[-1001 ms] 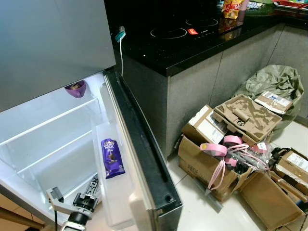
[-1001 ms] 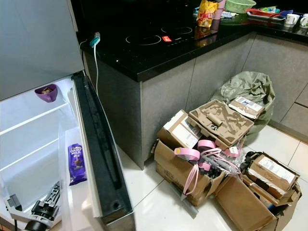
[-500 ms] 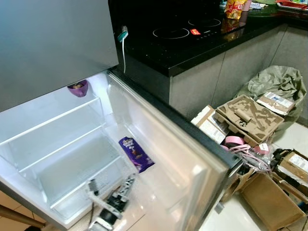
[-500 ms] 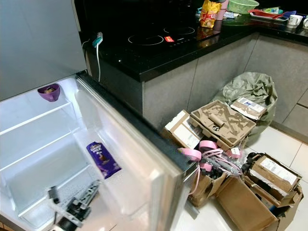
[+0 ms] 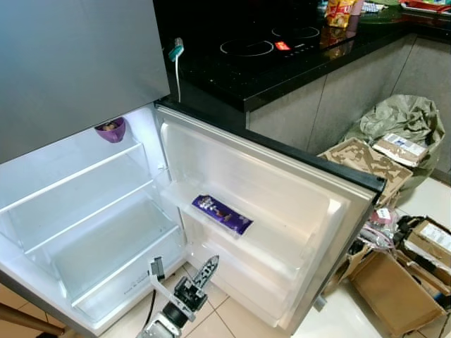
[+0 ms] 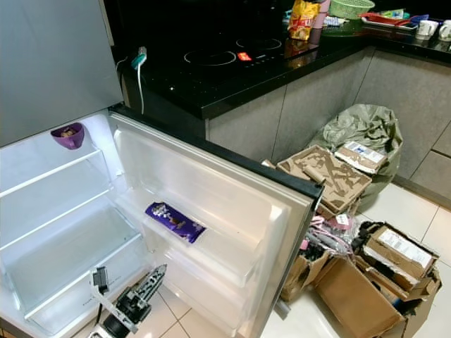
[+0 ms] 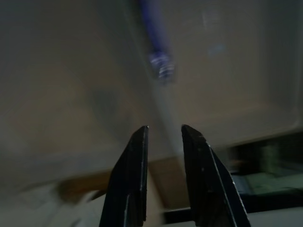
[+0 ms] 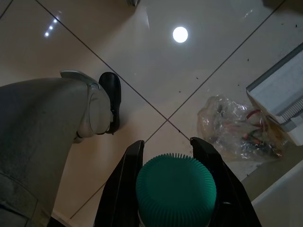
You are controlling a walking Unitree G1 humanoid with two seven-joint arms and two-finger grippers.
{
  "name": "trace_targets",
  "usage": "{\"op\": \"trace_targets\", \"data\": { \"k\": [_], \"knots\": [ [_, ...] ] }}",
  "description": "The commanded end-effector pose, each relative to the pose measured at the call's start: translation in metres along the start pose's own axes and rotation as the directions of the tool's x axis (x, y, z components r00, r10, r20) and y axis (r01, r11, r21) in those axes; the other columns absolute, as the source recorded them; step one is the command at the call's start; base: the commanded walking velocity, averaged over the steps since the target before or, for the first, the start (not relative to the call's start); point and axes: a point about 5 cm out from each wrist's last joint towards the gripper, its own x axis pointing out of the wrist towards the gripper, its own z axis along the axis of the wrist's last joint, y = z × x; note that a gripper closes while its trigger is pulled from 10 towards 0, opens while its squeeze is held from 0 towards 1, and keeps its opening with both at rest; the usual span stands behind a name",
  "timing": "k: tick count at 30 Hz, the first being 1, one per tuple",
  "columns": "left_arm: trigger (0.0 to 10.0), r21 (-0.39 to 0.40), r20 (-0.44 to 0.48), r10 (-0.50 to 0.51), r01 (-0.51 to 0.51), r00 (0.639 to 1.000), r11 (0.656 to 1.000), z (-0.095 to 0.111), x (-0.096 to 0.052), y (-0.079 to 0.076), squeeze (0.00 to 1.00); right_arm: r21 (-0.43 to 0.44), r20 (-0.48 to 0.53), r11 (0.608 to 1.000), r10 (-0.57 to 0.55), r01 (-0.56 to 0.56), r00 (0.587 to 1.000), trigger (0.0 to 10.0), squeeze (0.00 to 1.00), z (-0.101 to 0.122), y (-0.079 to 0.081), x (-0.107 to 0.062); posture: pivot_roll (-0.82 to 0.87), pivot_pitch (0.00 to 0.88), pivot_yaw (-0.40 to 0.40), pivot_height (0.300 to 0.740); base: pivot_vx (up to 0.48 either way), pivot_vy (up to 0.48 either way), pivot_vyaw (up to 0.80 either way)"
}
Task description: Restocking fridge
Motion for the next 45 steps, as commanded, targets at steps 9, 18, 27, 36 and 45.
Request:
{"op": "trace_targets", "data": {
  "k": [9,18,27,36,45],
  "knots": [
    [10.0,0.159,-0.011,0.567,-0.558,0.824,0.814,-0.007,-0.068,0.045,0.00,-0.010,-0.012,1.000,0.005,-0.005,1.000,10.0,0.00,-0.004,0.002,0.000,-0.08,0.073,0.021,0.740,0.000,0.000,0.00],
    [10.0,0.297,-0.128,0.819,-0.766,0.560,0.570,-0.035,-0.130,0.061,0.00,-0.065,-0.013,0.997,0.037,-0.038,0.999,10.0,0.00,-0.002,0.005,0.000,-0.07,0.055,0.018,0.740,0.000,0.000,0.00],
    [10.0,0.346,-0.132,0.829,-0.759,0.543,0.552,-0.040,-0.122,0.061,0.00,-0.158,-0.023,0.980,0.117,-0.119,0.993,10.0,0.00,0.002,0.012,0.001,-0.07,0.039,0.009,0.740,0.000,0.000,0.51],
    [10.0,0.369,-0.126,0.836,-0.757,0.534,0.539,-0.039,-0.118,0.061,0.00,-0.170,-0.034,0.976,0.132,-0.136,0.991,10.0,0.00,0.001,0.013,0.001,-0.07,0.031,0.008,0.740,0.000,0.000,0.76],
    [10.0,0.380,-0.136,0.833,-0.749,0.536,0.543,-0.043,-0.118,0.060,0.00,-0.177,-0.048,0.976,0.122,-0.128,0.991,10.0,0.00,-0.004,0.011,0.000,-0.07,0.033,0.008,0.740,0.000,0.000,0.76]
  ]
}}
